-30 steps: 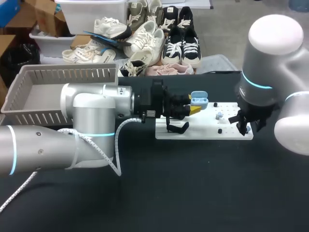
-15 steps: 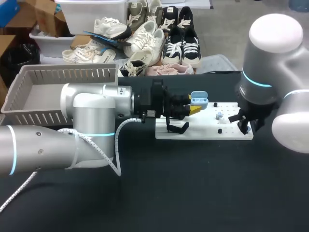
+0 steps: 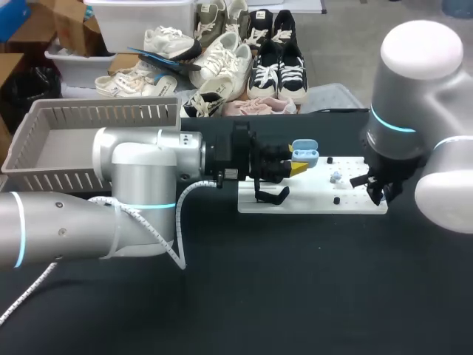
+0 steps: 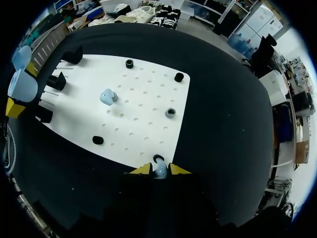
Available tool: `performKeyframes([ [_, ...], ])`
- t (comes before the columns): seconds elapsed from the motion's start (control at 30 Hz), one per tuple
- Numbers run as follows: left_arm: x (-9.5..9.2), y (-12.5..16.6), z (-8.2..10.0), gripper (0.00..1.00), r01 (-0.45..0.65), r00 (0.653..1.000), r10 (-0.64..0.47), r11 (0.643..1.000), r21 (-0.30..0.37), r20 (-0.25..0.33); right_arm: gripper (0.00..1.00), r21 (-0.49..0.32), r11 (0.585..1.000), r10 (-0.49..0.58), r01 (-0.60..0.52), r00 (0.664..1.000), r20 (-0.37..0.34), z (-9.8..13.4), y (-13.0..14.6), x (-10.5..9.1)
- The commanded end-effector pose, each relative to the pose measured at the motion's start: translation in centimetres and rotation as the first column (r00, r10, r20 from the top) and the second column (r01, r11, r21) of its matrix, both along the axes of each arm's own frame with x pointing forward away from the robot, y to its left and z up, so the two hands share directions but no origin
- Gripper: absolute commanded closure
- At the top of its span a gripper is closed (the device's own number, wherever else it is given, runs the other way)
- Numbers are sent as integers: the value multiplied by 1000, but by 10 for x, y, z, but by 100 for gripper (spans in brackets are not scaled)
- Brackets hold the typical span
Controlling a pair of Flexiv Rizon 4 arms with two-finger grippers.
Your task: Pick up each earbud case from the left stands, insert the matching earbuds, close the lid, and place the case in the box.
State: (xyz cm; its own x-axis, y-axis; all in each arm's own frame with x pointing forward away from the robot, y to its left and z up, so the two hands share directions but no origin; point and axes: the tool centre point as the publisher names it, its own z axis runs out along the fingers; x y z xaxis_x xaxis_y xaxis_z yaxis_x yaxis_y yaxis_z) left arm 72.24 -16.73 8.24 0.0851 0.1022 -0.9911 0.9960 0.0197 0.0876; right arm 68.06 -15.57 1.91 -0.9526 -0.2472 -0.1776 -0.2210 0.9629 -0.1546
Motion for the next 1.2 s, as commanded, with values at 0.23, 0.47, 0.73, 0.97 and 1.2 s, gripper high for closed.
performKeyframes([
  [0.23,-2,0,0,100,-6,1000,6,1000,-1,2,100,-4,1000,-5,5,1000,0,1,1,-1],
  [0.47,-2,0,0,100,-6,1000,6,1000,-1,2,100,0,1000,-19,19,1000,-6,16,3,-10],
  [0.73,-2,0,0,100,-6,1000,6,1000,-1,2,100,18,1000,-16,16,1000,-6,38,9,-24],
  [0.97,-2,0,0,100,-6,1000,6,1000,-1,2,100,37,999,-2,3,1000,-10,40,10,-26],
  [1.2,-2,0,0,100,-6,1000,6,1000,-1,2,100,37,999,-2,3,1000,-10,40,10,-26],
])
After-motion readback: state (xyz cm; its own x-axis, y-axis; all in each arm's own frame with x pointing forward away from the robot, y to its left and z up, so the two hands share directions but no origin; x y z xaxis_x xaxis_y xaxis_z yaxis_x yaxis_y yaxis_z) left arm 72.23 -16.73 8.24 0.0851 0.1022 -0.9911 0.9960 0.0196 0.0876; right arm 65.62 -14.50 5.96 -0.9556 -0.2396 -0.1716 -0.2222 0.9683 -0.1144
